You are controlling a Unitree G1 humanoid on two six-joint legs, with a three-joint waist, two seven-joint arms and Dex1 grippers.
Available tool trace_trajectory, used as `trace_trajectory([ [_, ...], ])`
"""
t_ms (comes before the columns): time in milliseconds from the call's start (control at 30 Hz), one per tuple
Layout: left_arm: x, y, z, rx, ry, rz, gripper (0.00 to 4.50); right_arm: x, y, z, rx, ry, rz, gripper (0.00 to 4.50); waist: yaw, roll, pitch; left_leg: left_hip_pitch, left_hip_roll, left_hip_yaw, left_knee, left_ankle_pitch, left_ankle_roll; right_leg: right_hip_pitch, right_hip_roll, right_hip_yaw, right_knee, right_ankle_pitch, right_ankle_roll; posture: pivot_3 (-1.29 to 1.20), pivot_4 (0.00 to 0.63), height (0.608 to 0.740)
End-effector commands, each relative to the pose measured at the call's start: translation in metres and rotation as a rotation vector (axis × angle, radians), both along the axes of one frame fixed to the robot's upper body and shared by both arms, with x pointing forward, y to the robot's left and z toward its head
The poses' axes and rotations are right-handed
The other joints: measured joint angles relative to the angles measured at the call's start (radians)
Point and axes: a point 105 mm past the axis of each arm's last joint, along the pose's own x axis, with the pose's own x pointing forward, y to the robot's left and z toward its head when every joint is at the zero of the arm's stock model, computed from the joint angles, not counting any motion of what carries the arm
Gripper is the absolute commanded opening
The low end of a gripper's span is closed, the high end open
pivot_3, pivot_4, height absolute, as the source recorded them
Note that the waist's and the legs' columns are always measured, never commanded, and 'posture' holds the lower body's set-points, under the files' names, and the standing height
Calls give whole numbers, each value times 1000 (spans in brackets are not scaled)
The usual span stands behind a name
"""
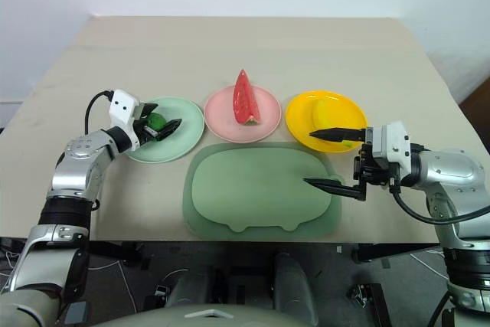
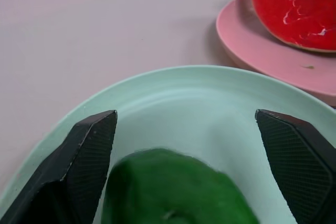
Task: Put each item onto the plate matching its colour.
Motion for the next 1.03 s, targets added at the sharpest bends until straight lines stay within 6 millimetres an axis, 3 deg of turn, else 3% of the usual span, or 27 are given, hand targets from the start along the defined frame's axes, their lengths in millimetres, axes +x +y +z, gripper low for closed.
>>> trace_trajectory([
  [33, -1, 4, 32, 15, -103, -21, 4462, -1, 2, 10, 16, -41, 6, 4500, 0, 0, 0, 0, 0, 0, 0, 0, 0, 0, 0, 0, 0, 0, 0, 0, 150, 736],
  [100, -6, 6, 40, 21, -122, -44, 4462, 0, 1, 10, 20, -40, 2, 4500, 0, 0, 0, 0, 0, 0, 0, 0, 0, 0, 0, 0, 0, 0, 0, 0, 150, 736],
  [300, -26, 27, 95, 45, -255, -71, 4462, 0, -2, 11, 34, -39, -26, 4500, 0, 0, 0, 0, 1, 0, 0, 0, 0, -1, 0, 0, 0, 0, 0, 0, 150, 736],
  [400, -63, 35, 114, 103, -303, -229, 4462, 1, -11, 6, 32, -27, -63, 4500, -4, 0, 0, 0, 1, 0, 0, 0, 0, -1, 0, 0, 0, 0, 0, 0, 150, 736],
  [467, -90, 39, 113, 128, -304, -359, 4462, 3, -18, 2, 38, -16, -96, 4500, -8, 0, 0, 0, 1, 1, -1, 0, 0, -2, 0, 0, 1, 0, 0, 0, 150, 736],
  [633, -121, 75, 101, 78, -231, -364, 4462, 7, -39, -2, 28, -10, -179, 4500, 0, 1, 0, -1, 1, 2, -1, 0, 0, -4, -1, 0, 1, -2, -4, 0, 150, 736],
  [767, -144, 105, 74, 76, -207, -310, 4462, 3, -79, -12, -4, 14, -315, 4500, 2, 1, 0, -1, 1, 2, -1, 0, 0, -3, -1, 0, 0, -3, -4, 0, 150, 736],
  [867, -153, 118, 58, 56, -173, -259, 4462, -5, -100, -18, -22, 36, -387, 4500, 1, 1, 0, -2, 1, 3, -1, 0, 0, -4, -1, 0, 0, -3, -4, 0, 150, 736],
  [1033, -155, 124, 45, 60, -157, -238, 4462, -7, -114, -25, -44, 42, -453, 4500, -1, 0, 0, -1, 2, 3, -1, 0, 0, -4, -1, 1, 0, -3, -4, 0, 150, 736],
])
